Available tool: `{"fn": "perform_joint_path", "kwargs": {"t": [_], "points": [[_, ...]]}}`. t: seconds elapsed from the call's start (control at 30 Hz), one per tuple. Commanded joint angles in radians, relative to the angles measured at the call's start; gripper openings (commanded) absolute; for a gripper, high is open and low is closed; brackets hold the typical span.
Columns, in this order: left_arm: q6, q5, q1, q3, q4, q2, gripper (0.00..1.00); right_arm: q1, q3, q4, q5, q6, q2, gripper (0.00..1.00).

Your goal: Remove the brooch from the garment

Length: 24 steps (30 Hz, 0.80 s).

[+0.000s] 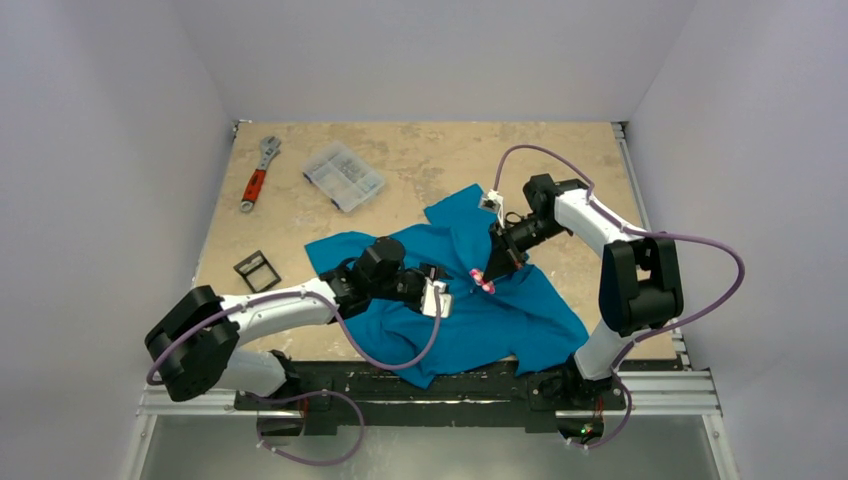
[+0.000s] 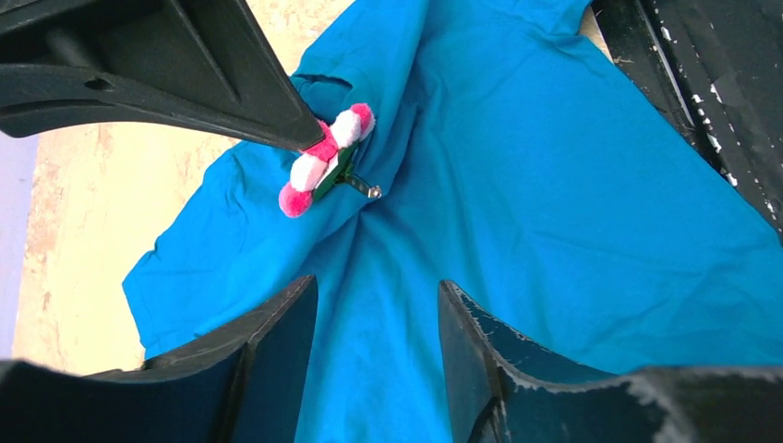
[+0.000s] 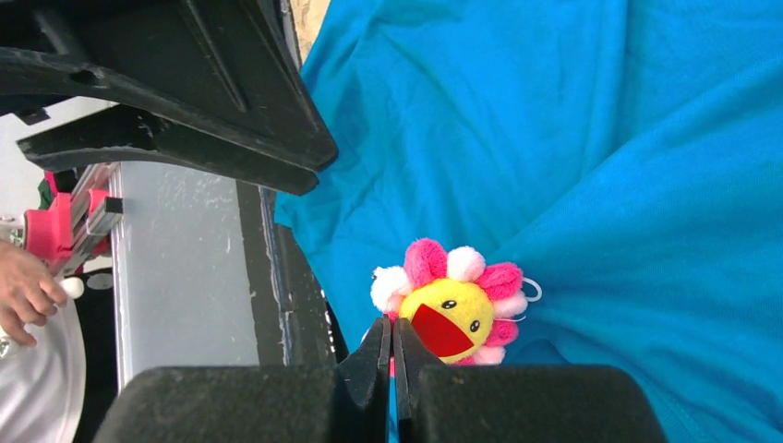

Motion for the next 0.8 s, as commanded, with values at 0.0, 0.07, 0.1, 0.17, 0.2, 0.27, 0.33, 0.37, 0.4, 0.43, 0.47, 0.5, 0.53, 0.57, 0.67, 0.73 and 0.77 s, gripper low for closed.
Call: {"fn": "perform_joint_path", "kwargs": {"t": [0.0,0.07,0.1,0.17,0.2,0.27,0.33,0.37,0.4,0.43,0.47,0.5,0.53,0.57,0.67,0.73,0.77], "points": [[0.05,0.047,-0.004,0.057,0.071,0.04,0.52,0.004,0.003,-0.046,-0.05,-0.045,-0.053,0.0],[0.075,0.056,-0.005,0.061,0.075,0.056,0.53,0.004,-0.001,-0.044,-0.047,-0.047,-0.063,0.0],[0.088,0.065,-0.004,0.061,0.077,0.056,0.53,0.004,-0.002,-0.043,-0.045,-0.046,-0.066,0.0],[0.082,0.09,-0.006,0.078,0.054,0.045,0.46,0.004,-0.003,-0.045,-0.045,-0.045,-0.069,0.0],[0.077,0.104,-0.008,0.095,0.02,0.041,0.42,0.003,-0.003,-0.045,-0.045,-0.044,-0.071,0.0],[0.06,0.124,-0.015,0.117,-0.02,0.041,0.32,0.004,-0.001,-0.045,-0.049,-0.046,-0.072,0.0],[0.047,0.123,-0.026,0.127,-0.021,0.056,0.27,0.004,0.004,-0.045,-0.051,-0.046,-0.071,0.0],[0.043,0.121,-0.03,0.132,-0.018,0.063,0.25,0.004,0.006,-0.047,-0.051,-0.047,-0.069,0.0],[0.034,0.114,-0.034,0.136,-0.012,0.073,0.24,0.004,0.009,-0.049,-0.051,-0.049,-0.069,0.0],[0.02,0.108,-0.036,0.143,0.0,0.083,0.22,0.004,0.009,-0.051,-0.052,-0.052,-0.069,0.0],[0.01,0.103,-0.038,0.15,0.002,0.093,0.21,0.004,0.011,-0.053,-0.052,-0.053,-0.069,0.0],[0.002,0.099,-0.039,0.156,0.009,0.102,0.2,0.004,0.011,-0.056,-0.049,-0.056,-0.068,0.0],[-0.001,0.094,-0.04,0.163,0.015,0.109,0.19,0.003,0.011,-0.058,-0.048,-0.059,-0.069,0.0],[-0.002,0.09,-0.04,0.167,0.02,0.12,0.18,0.004,0.011,-0.06,-0.047,-0.062,-0.071,0.0],[0.0,0.096,-0.041,0.178,0.019,0.137,0.16,0.003,0.008,-0.064,-0.044,-0.066,-0.074,0.0],[0.011,0.105,-0.043,0.183,0.01,0.147,0.16,0.003,0.009,-0.066,-0.043,-0.068,-0.075,0.0],[0.014,0.105,-0.045,0.183,0.011,0.152,0.16,0.004,0.01,-0.066,-0.041,-0.068,-0.075,0.0]]}}
